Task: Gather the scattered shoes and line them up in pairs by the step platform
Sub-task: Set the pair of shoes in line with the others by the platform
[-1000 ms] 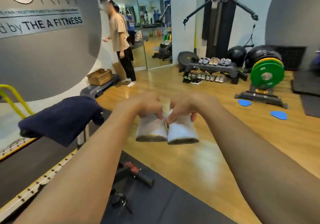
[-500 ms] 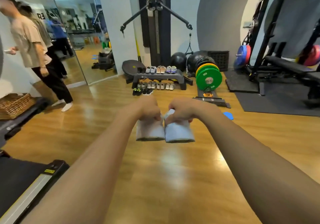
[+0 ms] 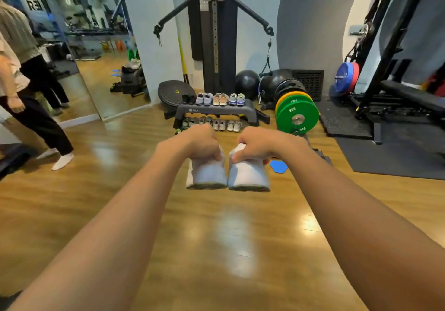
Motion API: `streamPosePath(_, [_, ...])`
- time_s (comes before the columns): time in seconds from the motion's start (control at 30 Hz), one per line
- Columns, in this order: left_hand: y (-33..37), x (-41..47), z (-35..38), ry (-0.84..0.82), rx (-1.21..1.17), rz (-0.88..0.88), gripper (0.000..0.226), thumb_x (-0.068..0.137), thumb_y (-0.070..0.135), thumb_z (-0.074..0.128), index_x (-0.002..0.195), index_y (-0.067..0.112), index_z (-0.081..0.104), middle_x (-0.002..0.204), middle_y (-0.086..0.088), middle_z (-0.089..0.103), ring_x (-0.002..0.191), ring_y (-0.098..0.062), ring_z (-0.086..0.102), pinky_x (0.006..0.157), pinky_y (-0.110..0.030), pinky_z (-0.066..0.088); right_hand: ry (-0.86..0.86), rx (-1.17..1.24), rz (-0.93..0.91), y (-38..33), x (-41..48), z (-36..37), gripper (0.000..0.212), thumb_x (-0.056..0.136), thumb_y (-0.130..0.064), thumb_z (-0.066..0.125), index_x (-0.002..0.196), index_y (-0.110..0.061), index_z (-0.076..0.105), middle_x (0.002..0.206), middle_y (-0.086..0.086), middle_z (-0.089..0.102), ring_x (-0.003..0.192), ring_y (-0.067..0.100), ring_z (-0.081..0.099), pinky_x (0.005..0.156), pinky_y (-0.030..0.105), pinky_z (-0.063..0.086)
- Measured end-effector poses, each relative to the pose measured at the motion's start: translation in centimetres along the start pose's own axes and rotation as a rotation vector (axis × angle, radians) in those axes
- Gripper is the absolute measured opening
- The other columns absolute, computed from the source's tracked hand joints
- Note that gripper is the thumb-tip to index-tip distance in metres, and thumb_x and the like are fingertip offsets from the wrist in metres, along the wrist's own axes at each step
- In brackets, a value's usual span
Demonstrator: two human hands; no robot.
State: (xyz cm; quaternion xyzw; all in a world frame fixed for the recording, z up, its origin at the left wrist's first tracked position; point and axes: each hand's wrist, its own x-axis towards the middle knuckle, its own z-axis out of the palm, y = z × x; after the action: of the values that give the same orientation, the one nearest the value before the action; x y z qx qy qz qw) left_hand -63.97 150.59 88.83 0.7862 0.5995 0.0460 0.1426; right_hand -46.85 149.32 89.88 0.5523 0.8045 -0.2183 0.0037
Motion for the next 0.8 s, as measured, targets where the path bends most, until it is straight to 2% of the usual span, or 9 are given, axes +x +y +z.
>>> streamPosePath(0.13, [-5.4, 11.3, -1.5, -0.018, 0.014, 0.035, 0.034, 0.072, 0.029, 0.073, 0.049, 0.016, 0.051, 0.058, 0.003, 0.049, 0.056, -0.011, 0.043, 0.047, -0.027, 0.027, -0.004, 0.02, 0.047, 1.8, 10.7, -2.7, 0.038, 0.084, -0.038, 0.068, 0.091, -0.001, 0.063, 0.08, 0.009, 0.058, 0.069, 0.025, 0.06, 0.048, 0.03, 0.053])
streamPosePath(0.27, [-10.1, 22.6, -2.6, -0.04, -0.018, 0.051, 0.029, 0.069, 0.029, 0.072, 0.052, 0.015, 0.054, 0.059, 0.001, 0.053, 0.059, -0.016, 0.048, 0.049, -0.028, 0.031, 0.028, 0.043, 0.074, 3.9, 21.1, -5.6, 0.036, 0.085, -0.037, 0.066, 0.087, -0.002, 0.061, 0.079, 0.01, 0.057, 0.062, 0.022, 0.055, 0.043, 0.026, 0.046])
streamPosePath(0.43, [-16.5, 36.4, -3.9, -0.075, -0.016, 0.029, 0.025, 0.07, 0.029, 0.072, 0.054, 0.016, 0.057, 0.06, 0.001, 0.055, 0.058, -0.014, 0.049, 0.049, -0.027, 0.03, -0.007, 0.061, 0.097, 7.2, 35.8, -8.2, 0.036, 0.084, -0.038, 0.067, 0.093, -0.005, 0.062, 0.08, 0.004, 0.055, 0.067, 0.021, 0.055, 0.044, 0.026, 0.045])
streamPosePath(0.6, [-23.2, 48.1, -6.2, -0.075, -0.05, -0.02, 0.025, 0.07, 0.027, 0.073, 0.055, 0.015, 0.057, 0.061, 0.0, 0.055, 0.059, -0.017, 0.05, 0.049, -0.027, 0.033, -0.1, 0.11, 0.092, 9.8, 50.1, -11.3, 0.039, 0.076, -0.039, 0.073, 0.099, -0.01, 0.061, 0.097, 0.007, 0.059, 0.084, 0.025, 0.06, 0.049, 0.029, 0.05])
streamPosePath(0.7, [-27.2, 54.4, -7.6, -0.04, -0.056, -0.033, 0.019, 0.071, 0.029, 0.071, 0.062, 0.015, 0.06, 0.063, 0.001, 0.056, 0.06, -0.017, 0.052, 0.048, -0.027, 0.034, -0.185, 0.111, 0.08, 10.2, 58.7, -13.4, 0.04, 0.073, -0.039, 0.075, 0.098, -0.014, 0.058, 0.098, 0.006, 0.057, 0.084, 0.024, 0.06, 0.046, 0.026, 0.05])
streamPosePath(0.8, [-32.1, 61.2, -8.0, -0.017, -0.08, -0.053, 0.024, 0.072, 0.03, 0.07, 0.06, 0.016, 0.054, 0.061, 0.0, 0.056, 0.059, -0.018, 0.053, 0.047, -0.027, 0.035, -0.241, 0.113, 0.074, 10.7, 67.6, -14.8, 0.038, 0.073, -0.036, 0.075, 0.099, -0.015, 0.058, 0.097, 0.004, 0.056, 0.08, 0.02, 0.06, 0.042, 0.021, 0.047])
